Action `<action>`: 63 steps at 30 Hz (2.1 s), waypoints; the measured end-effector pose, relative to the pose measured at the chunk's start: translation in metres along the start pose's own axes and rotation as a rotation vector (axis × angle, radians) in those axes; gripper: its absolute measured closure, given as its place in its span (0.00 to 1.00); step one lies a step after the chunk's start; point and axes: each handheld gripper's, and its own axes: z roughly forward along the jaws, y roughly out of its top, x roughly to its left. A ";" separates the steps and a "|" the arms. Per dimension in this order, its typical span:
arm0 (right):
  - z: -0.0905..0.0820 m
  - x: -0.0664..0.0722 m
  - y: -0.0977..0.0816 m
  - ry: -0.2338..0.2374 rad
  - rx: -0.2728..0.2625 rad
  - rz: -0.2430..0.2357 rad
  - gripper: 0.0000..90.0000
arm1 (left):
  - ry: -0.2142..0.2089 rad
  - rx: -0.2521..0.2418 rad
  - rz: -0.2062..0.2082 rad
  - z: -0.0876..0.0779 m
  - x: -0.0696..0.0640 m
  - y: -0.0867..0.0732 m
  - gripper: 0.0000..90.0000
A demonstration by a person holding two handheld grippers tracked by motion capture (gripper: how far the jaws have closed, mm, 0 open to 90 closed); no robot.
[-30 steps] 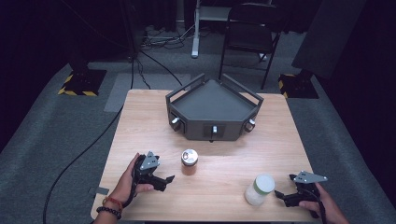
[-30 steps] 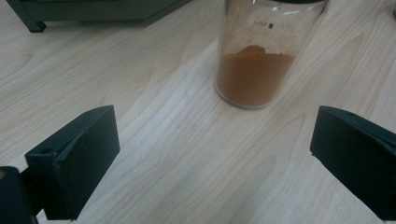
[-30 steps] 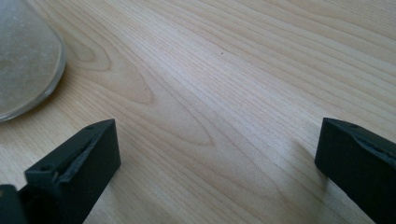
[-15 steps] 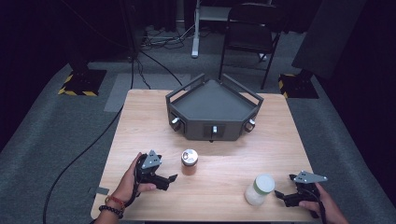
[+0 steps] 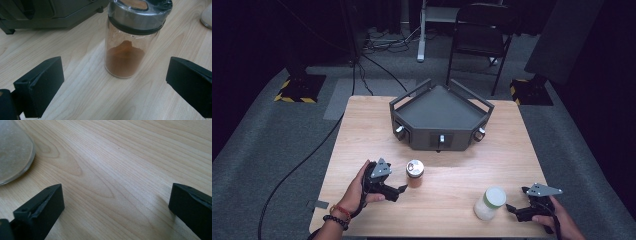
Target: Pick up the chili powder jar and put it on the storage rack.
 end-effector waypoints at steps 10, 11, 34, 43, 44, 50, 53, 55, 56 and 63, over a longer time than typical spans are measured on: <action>0.000 0.000 0.000 0.000 0.000 0.000 0.00 | -0.024 0.023 0.023 0.005 0.001 0.008 0.01; 0.000 0.000 0.000 0.000 0.000 0.000 0.00 | -0.028 0.019 0.022 0.007 0.002 0.008 0.01; 0.000 0.001 0.000 -0.004 0.000 0.003 0.00 | -0.060 0.017 0.011 0.033 0.000 0.018 0.02; 0.000 0.001 0.000 -0.004 0.000 0.003 0.00 | -0.066 0.010 -0.024 0.044 -0.001 0.019 0.03; 0.000 0.001 0.000 -0.004 0.000 0.003 0.00 | -0.065 0.015 -0.025 0.045 -0.001 0.020 0.04; 0.000 0.001 0.000 -0.004 0.000 0.003 0.00 | -0.060 -0.015 -0.064 0.051 0.001 0.016 0.08; 0.000 0.001 0.000 -0.004 0.000 0.003 0.00 | -0.036 -0.034 -0.056 0.051 -0.002 0.014 0.14; 0.000 0.001 0.000 -0.004 0.000 0.003 0.00 | -0.042 -0.047 -0.057 0.052 0.000 0.013 0.17; 0.000 0.001 0.000 -0.004 0.000 0.003 0.00 | -0.048 -0.054 -0.057 0.052 0.001 0.013 0.19; 0.000 0.001 0.000 -0.004 0.000 0.003 0.00 | -0.067 -0.056 -0.014 0.056 0.001 0.016 0.34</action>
